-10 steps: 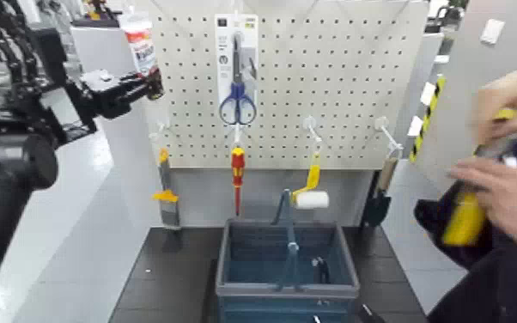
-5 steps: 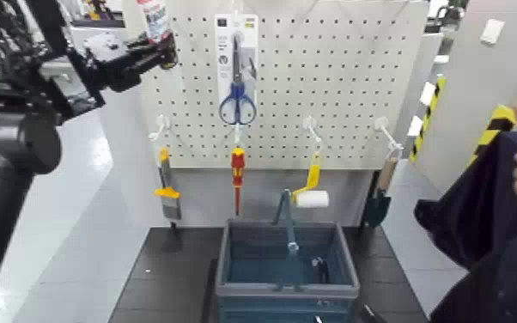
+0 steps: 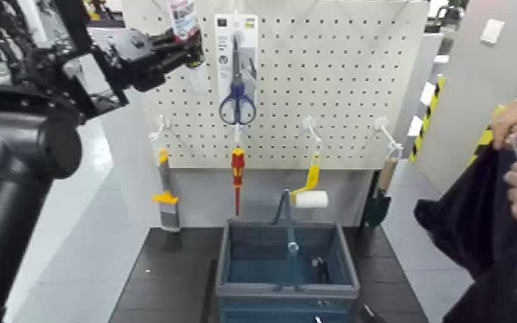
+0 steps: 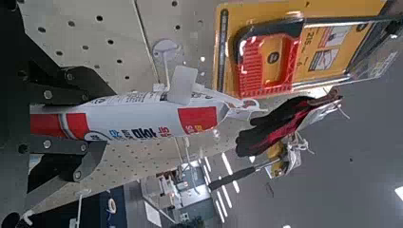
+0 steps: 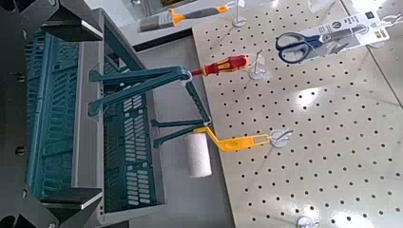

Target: Put the red glue tube into the crate.

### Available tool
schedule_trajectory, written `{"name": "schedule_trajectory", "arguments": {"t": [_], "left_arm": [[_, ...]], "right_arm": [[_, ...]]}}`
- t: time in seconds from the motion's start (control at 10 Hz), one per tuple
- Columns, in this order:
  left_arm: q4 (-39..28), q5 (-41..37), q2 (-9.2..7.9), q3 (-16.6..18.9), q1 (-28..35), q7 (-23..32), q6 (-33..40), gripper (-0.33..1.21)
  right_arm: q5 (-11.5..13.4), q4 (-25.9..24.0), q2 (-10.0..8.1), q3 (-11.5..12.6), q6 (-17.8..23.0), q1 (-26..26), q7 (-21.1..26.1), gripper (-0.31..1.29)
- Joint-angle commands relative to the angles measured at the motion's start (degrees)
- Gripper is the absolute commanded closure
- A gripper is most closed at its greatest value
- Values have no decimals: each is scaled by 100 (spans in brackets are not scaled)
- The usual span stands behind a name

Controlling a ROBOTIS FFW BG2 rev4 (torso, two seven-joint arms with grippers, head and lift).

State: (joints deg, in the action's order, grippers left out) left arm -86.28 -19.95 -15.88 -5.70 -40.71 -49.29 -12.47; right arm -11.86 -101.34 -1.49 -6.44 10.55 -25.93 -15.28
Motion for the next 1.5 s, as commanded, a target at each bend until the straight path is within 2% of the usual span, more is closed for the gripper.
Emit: {"name": "schedule_trajectory", "arguments": {"t": [0.1, 0.9, 1.5], "left_arm": [[85, -167, 112, -326, 133, 24, 8, 111], [322, -501, 498, -696, 977, 121, -150, 111], [876, -440, 621, -871, 1425, 112, -168, 111]], "right_arm": [[-1, 0, 0, -24, 9, 9, 7, 14], [-1, 9, 0, -59, 9, 18, 34, 14], [-44, 26, -18, -6, 35, 9, 25, 14]]}}
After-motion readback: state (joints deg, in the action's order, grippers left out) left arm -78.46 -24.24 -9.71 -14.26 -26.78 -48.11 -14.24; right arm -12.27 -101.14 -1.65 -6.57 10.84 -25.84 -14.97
